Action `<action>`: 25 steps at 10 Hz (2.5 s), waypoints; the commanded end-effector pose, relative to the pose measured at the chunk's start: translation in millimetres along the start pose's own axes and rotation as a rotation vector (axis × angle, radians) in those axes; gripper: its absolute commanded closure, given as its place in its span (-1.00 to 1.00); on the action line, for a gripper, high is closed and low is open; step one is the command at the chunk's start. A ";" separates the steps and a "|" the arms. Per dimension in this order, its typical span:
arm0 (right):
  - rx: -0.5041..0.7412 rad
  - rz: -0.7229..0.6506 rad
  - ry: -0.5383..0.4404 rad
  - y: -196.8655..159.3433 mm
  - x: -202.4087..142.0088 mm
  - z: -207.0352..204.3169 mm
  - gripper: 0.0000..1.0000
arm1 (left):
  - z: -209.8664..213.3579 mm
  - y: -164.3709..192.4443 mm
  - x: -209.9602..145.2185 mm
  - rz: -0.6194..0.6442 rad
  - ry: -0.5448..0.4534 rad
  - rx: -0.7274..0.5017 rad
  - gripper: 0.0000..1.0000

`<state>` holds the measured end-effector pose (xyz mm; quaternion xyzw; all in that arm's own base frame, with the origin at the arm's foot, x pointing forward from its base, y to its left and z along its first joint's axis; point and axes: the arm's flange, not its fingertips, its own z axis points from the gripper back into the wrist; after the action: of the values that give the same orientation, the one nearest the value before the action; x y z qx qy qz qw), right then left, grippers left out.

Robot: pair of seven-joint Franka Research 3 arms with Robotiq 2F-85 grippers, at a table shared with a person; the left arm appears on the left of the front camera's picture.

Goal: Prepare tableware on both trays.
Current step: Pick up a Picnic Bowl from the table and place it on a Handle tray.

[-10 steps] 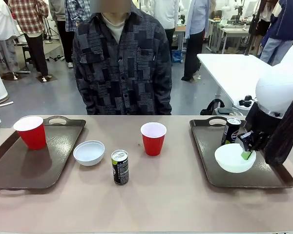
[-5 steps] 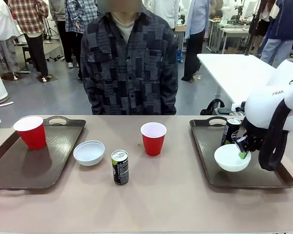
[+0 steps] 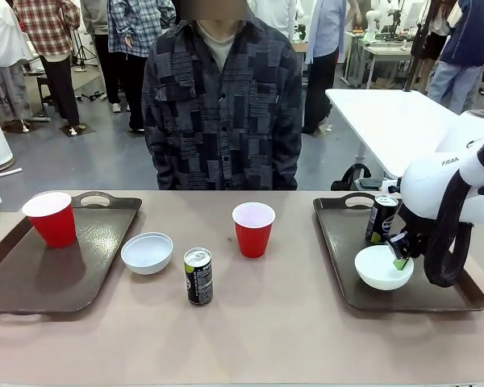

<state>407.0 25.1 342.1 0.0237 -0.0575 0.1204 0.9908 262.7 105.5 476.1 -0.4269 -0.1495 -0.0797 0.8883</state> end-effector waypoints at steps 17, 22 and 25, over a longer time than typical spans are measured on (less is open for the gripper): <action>0.029 -0.003 0.123 17.2 -21.7 103.6 -0.74 | 1.4 0.4 -1.0 -0.006 -0.006 -0.015 -1.00; 0.654 -0.080 0.155 26.2 -22.0 95.6 -0.74 | -18.4 -91.5 52.1 -0.135 0.121 0.348 -1.00; 0.839 -0.200 0.037 13.4 -73.6 100.7 -0.74 | -73.5 -163.5 74.1 -0.273 0.190 0.622 -1.00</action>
<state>347.2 26.7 434.7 0.4140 0.0420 0.0507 0.9079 292.3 -42.7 583.6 -0.1557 -0.1473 -0.1897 0.9582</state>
